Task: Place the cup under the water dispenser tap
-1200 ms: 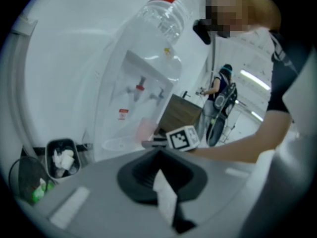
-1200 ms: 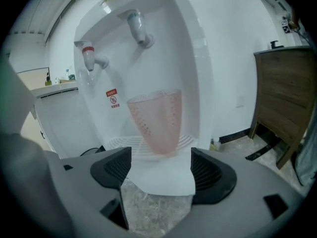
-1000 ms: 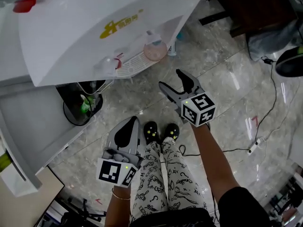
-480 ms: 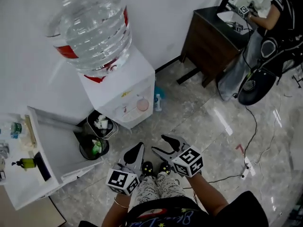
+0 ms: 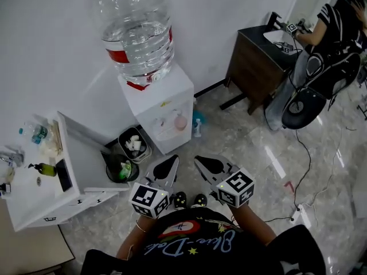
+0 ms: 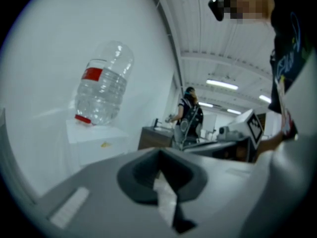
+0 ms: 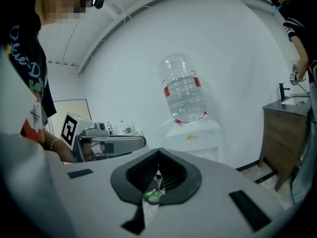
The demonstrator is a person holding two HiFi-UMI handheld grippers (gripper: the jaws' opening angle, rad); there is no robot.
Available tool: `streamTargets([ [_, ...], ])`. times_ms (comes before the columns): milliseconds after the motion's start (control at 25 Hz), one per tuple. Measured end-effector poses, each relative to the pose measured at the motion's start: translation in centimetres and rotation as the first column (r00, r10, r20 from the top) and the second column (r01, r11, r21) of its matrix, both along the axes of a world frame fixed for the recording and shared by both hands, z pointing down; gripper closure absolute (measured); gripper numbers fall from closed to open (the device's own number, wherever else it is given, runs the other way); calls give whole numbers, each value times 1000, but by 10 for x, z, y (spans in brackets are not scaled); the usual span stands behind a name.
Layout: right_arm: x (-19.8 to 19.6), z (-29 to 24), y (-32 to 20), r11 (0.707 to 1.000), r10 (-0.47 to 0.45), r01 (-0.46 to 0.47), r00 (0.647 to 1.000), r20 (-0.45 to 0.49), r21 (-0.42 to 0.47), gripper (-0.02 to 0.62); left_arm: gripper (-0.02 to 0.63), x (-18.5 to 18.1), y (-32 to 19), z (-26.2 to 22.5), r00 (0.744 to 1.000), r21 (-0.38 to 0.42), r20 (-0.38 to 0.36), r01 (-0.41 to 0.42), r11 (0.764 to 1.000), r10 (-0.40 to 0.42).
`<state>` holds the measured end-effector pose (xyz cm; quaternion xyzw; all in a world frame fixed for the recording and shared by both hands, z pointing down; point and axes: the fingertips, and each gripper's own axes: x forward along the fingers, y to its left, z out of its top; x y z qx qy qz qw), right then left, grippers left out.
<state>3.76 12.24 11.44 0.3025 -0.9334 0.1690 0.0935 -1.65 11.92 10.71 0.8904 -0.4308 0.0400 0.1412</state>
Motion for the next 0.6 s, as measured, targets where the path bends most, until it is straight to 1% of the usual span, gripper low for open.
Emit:
streamTargets([
  [160,4,2,3,1000,5,-5,1000,18,4,581,607,8,-2,-2,1000,17,12,-13,1000,13],
  [320,-3,-5,12,999,29,-29,999,16,26,581,607,2,5,-10,999,47,14,-41,998,41],
  [480,9,-6,15,997,68,-67,997,-19,47,581,607,9,11,-7,999,29,15,-49,998,48],
  [600,18,-6,12,995,90,-89,996,-24,50,581,607,15,11,-6,999,22,14,-51,998,51],
])
